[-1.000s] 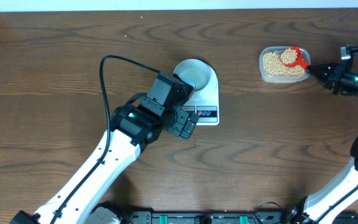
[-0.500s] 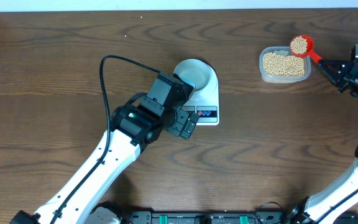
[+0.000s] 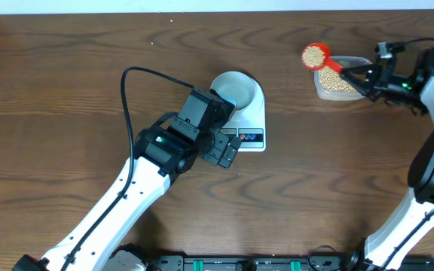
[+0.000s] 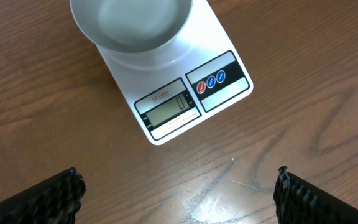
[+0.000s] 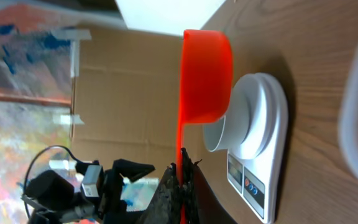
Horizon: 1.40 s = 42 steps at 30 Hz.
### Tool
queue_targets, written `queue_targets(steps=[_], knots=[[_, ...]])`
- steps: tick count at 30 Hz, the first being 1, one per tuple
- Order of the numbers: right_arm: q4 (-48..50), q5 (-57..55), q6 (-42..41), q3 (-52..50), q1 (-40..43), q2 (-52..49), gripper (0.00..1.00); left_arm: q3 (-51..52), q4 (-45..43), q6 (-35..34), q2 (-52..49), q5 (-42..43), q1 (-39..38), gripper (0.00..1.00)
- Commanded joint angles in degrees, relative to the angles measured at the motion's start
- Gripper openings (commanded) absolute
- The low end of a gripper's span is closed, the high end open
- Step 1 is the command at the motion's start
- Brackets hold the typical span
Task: Scoop item into bowl and weigh 50g on scale
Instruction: 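Lift the filled scoop and carry it over the white bowl, then tilt the scoop with the right gripper to pour chickpeas into the bowl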
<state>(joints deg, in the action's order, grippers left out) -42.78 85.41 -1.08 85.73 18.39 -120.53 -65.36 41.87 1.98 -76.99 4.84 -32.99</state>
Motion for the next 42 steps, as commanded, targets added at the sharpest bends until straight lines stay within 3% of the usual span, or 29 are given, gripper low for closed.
queue_targets(steps=[1, 13, 31, 42], knots=[[0.39, -1.55, -0.74, -0.24, -3.52, -0.5, 0.01, 0.17, 0.11, 0.81, -0.11, 0.52, 0.35, 0.99], [11.08, -4.5, -12.31, -0.24, -14.43, -0.42, 0.01, 0.17, 0.13, 0.81, -0.11, 0.52, 0.35, 0.99], [10.16, -22.64, -11.45, -0.24, -24.7, 7.08, 0.01, 0.17, 0.13, 0.81, -0.11, 0.52, 0.35, 0.99], [6.1, -35.63, -6.93, -0.24, -30.8, 9.11, 0.01, 0.17, 0.11, 0.81, -0.11, 0.52, 0.35, 0.99]])
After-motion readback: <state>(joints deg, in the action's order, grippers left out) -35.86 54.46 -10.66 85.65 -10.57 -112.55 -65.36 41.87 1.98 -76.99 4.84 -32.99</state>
